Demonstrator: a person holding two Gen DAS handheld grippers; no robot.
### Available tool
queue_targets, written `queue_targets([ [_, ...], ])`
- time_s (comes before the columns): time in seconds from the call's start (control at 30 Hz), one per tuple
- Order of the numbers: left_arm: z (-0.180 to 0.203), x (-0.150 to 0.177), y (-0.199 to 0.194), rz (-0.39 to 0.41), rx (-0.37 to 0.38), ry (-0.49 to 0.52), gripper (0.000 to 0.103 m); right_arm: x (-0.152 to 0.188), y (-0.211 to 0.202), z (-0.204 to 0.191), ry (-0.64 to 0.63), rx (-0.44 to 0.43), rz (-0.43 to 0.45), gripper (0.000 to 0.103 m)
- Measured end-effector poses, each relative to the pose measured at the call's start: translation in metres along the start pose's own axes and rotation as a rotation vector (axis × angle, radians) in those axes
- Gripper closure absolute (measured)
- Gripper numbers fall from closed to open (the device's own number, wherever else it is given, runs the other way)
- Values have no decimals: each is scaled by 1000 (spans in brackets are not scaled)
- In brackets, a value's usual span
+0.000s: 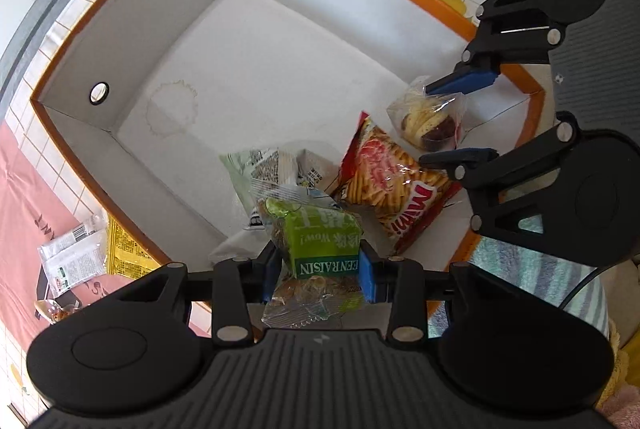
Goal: Organize snacks
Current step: 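Carry both packs into the orange box and open both tools to release them, then move both tools back over the snacks on the table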
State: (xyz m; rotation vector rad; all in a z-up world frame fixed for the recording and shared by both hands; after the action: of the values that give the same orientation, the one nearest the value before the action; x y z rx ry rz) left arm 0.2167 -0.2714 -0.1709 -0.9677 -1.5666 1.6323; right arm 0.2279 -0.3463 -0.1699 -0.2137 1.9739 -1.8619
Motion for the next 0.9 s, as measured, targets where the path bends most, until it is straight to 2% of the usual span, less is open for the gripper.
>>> queue_targets([
  [0.2, 3, 3, 5, -10, 22, 32, 57, 1, 4, -2, -22, -5, -20, 65],
  [0.47, 0, 7, 4, 5, 2, 26, 44, 0, 6, -7, -33, 14, -23, 64],
  [0.6, 2, 10, -5, 24, 5, 24, 39, 0, 1, -9, -34, 30, -16, 56],
  [0.7, 3, 12, -15, 44, -6, 27, 39, 0, -6, -10, -25, 37, -8, 47],
  [0.9, 4, 23, -45, 104, -37, 12, 39, 0, -26, -18, -17, 50, 31, 47],
])
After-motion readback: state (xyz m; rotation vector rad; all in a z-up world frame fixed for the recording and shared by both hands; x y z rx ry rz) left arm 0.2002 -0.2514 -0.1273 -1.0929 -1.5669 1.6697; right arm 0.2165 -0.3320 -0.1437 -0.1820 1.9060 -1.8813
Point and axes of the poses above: each gripper's, at about its wrist camera, not at the fingertips, and y roughly the way its jaws point, z to its right, x to its underside, the point moved 10 cm from there along y, roughly the way its jaws point, and after that the axes turned 9 degrees about y, right-handed, at the moved point
